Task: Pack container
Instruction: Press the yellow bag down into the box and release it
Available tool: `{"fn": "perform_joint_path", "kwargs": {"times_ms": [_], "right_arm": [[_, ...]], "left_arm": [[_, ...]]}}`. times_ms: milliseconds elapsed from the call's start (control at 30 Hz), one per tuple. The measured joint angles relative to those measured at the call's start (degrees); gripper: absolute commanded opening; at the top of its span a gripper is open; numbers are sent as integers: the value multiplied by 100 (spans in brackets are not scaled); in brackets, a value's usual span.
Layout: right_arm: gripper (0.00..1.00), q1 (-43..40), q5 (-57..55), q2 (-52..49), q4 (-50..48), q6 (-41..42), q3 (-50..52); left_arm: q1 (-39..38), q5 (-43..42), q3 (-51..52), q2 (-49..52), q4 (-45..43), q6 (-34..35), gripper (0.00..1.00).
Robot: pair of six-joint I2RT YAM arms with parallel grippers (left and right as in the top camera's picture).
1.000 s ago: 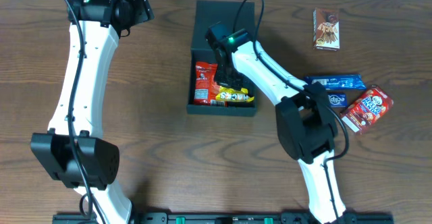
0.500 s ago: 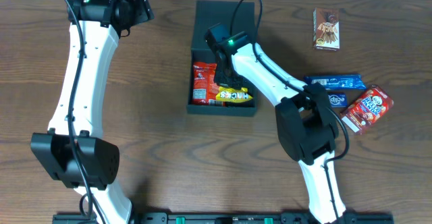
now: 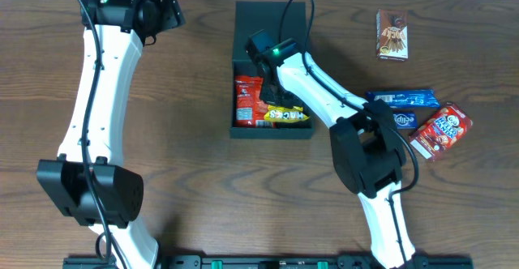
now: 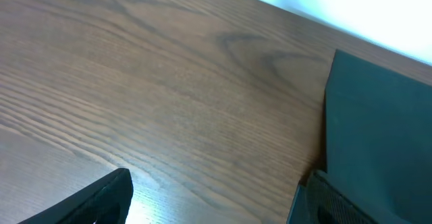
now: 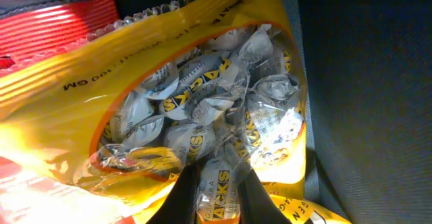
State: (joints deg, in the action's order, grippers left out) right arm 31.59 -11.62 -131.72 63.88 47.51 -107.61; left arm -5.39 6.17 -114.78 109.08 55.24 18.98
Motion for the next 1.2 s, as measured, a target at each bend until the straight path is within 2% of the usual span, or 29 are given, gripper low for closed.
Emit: {"fn": "perform_joint_path", "kwargs": {"times_ms": [67, 133, 167, 233, 267, 300, 333, 367, 400, 433, 600, 967, 1200], "right_arm": [[47, 0, -28, -2, 46, 0, -4], [51, -4, -44, -4, 192, -57, -52], [59, -13, -22, -9, 317, -90, -146], [94, -31, 20, -11, 492, -184, -404], [98, -39, 22, -9, 601, -225, -592], [93, -42, 24, -2, 680, -306, -861], [81, -61, 24, 48, 675, -422, -1078], [52, -66, 17, 114, 651, -549, -1196], [18, -74, 24, 216, 597, -647, -1287], [2, -85, 24, 321, 544, -706, -1344], [1, -260, 94, 826, 636, -1123, -1453], [2, -275, 1128, 743, -422, -1950, 649], [2, -271, 1384, 745, -1019, -2151, 1244]], "left_arm": [[0, -2, 0, 0, 4, -2, 83], [0, -2, 0, 0, 7, -2, 83], [0, -2, 0, 0, 7, 0, 83], [0, 0, 0, 0, 9, -2, 83], [0, -2, 0, 0, 9, 0, 83], [0, 0, 0, 0, 11, -2, 83], [-2, -2, 0, 0, 7, 0, 83], [-2, -4, 0, 0, 13, 0, 83], [0, -2, 0, 0, 11, 0, 83], [0, -2, 0, 0, 11, -2, 83], [0, -2, 0, 0, 33, 0, 83], [0, -4, 0, 0, 81, 0, 83], [0, -4, 0, 0, 149, 0, 83]]}}
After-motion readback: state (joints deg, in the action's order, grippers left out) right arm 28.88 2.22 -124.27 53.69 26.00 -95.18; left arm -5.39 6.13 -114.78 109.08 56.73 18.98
